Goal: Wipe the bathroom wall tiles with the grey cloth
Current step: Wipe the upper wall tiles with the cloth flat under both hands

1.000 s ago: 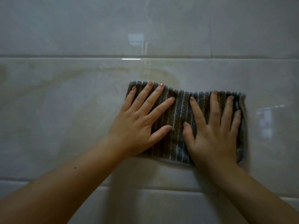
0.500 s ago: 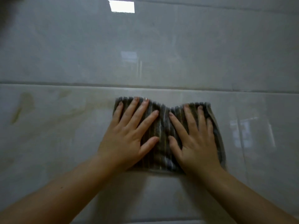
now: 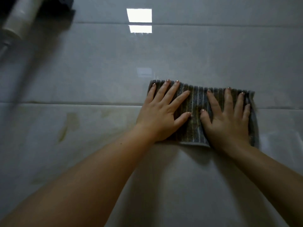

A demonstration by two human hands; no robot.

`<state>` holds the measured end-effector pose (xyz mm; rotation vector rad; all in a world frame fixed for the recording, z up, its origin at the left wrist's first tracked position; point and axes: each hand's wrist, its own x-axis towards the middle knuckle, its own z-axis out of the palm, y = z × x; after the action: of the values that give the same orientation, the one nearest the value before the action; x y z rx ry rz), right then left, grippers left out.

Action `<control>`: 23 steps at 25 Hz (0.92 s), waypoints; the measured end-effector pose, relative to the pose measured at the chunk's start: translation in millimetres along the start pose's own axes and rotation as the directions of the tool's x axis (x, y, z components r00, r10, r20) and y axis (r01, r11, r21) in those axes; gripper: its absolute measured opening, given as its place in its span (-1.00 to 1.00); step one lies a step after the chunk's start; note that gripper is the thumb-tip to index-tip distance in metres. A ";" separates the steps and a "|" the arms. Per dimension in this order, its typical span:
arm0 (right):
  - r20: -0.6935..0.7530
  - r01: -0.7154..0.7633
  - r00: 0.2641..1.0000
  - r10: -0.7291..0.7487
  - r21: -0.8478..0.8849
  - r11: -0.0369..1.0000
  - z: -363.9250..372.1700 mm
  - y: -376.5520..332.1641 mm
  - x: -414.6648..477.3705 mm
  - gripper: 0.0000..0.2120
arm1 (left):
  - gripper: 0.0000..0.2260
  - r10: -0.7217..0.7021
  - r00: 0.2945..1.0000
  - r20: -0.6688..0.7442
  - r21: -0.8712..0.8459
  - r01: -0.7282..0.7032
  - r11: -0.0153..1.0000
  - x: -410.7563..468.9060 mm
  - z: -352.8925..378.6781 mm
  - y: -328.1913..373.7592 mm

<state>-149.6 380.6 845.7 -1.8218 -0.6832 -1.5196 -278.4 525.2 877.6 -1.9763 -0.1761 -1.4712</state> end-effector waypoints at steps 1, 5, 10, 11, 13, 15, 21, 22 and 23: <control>-0.003 0.019 1.000 -0.019 -0.002 1.000 3.1 -14.4 -1.3 -0.36 | -0.41 -0.010 1.000 -0.008 0.000 0.010 1.000 -7.9 -1.1 -14.6; -0.035 0.079 0.996 -0.079 -0.005 0.997 12.9 -69.6 -3.4 -0.36 | -0.40 -0.046 0.999 -0.018 0.012 0.046 0.999 -35.4 -6.3 -66.4; 0.003 0.174 0.985 -0.174 -0.004 0.985 20.6 -135.5 -10.7 -0.35 | -0.40 -0.086 0.996 0.000 0.014 0.086 0.996 -74.5 -14.4 -129.9; 0.012 0.192 0.981 -0.192 -0.007 0.981 22.0 -149.2 -12.0 -0.35 | -0.39 -0.097 0.995 0.003 0.014 0.097 0.995 -82.9 -16.3 -143.0; 0.026 0.229 0.973 -0.229 -0.007 0.973 23.1 -174.9 -13.5 -0.34 | -0.39 -0.113 0.994 0.011 0.014 0.113 0.994 -97.7 -21.3 -166.4; 0.033 0.260 0.965 -0.260 0.002 0.966 25.1 -197.7 -17.0 -0.34 | -0.39 -0.135 0.991 0.019 0.019 0.134 0.991 -112.2 -24.5 -186.6; 0.026 0.307 0.951 -0.307 0.021 0.952 33.0 -260.7 -30.4 -0.34 | -0.38 -0.179 0.983 0.047 0.037 0.177 0.983 -146.6 -33.2 -242.0; 0.027 0.310 0.950 -0.310 0.022 0.951 34.2 -271.7 -30.6 -0.35 | -0.38 -0.186 0.981 0.051 0.037 0.184 0.982 -150.4 -34.8 -252.2; 0.030 0.313 0.949 -0.314 0.022 0.949 35.4 -282.2 -30.5 -0.37 | -0.38 -0.191 0.980 0.053 0.034 0.190 0.981 -153.6 -36.5 -261.8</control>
<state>-343.8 590.4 856.1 -1.7909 -1.0397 -1.6802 -486.5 748.2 856.2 -2.0242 -0.4192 -1.5235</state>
